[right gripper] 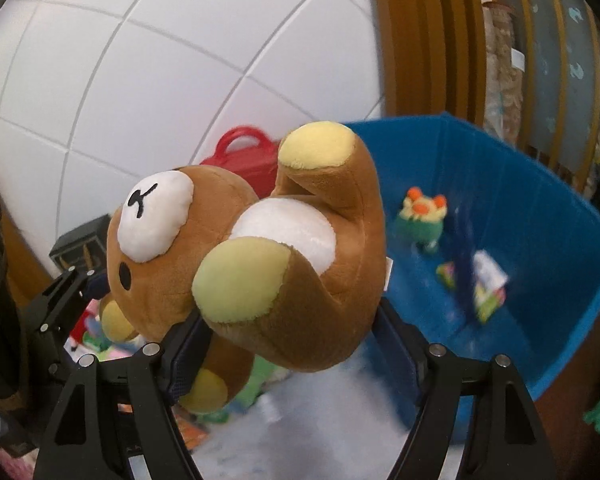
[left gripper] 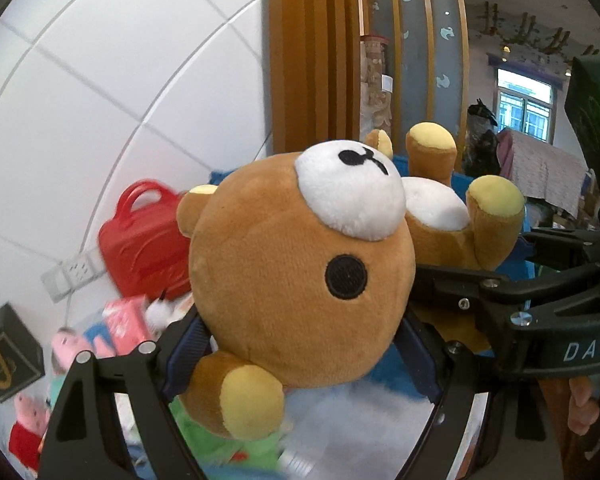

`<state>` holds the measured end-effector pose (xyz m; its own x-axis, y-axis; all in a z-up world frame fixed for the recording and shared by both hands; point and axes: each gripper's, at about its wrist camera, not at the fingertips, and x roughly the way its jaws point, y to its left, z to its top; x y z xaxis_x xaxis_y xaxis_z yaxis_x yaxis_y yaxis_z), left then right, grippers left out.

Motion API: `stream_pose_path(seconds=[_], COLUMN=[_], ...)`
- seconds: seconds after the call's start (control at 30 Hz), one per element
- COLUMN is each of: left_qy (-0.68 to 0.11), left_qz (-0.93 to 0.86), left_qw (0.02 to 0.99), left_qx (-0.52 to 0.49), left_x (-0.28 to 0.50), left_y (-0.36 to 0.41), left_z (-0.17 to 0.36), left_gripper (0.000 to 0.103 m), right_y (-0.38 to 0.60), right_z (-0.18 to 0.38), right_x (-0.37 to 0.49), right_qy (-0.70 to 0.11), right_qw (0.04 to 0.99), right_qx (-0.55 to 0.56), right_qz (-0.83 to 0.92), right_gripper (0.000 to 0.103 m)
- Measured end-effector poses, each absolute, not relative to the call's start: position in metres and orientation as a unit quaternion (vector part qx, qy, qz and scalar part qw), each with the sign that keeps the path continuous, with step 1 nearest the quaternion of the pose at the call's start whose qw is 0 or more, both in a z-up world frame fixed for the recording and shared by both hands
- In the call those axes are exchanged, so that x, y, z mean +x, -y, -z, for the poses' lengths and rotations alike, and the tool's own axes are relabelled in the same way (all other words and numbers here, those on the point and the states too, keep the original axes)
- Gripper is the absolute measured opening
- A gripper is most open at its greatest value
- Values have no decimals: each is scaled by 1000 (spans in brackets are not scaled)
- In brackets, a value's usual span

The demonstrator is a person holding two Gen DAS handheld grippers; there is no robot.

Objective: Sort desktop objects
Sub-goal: 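Lift the bear plush with both tools and carry it over the crate, then open both tools, dropping the bear plush into the crate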

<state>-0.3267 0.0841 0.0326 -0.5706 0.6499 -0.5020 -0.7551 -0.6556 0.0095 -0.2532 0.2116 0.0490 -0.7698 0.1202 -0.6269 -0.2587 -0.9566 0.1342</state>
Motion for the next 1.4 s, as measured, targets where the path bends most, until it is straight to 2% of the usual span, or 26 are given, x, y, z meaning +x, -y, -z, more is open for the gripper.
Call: stream_pose_path(seconds=[0.3,0.53,0.73,1.03,1.1,1.17,1.27,1.4], left_qy=[-127,-191,-250,-271,-271,-270,-264,-254], left_qz=[-867,-830,-795,-790,-793,-798,-807,-819], left_qw=[407,391,370,346,342,342,345,359], left_qx=[-259,-350,-411,-428,-425,-416,-399,-369], left_x=[-340,-351,-345,-337,-333,-326,-318,-299], left_y=[-244,-339,-387,-394,-389,-379,-363,-340], left_z=[-60,-38,-11,-14,-15,-17,-23,-32], left_gripper=[86,87,87,87,87,87,87,87], right_y=[-375,-464,-501,-517,-517,-514,-510,-504], right_z=[-80,-54,-26,-14,-14,-16,-17,-20], right_x=[-269,-280,-284,-277,-277,-276,-268,-249], right_qy=[-108,-134,-132,-145,-147,-143,-140,-160], right_qw=[110,107,103,98,98,102,101,93], right_qx=[-329,-388,-444,-461,-461,-459,-450,-434], right_qz=[-932,-906,-880,-870,-870,-871,-876,-881], right_gripper=[77,78,76,77,81,93,103,103])
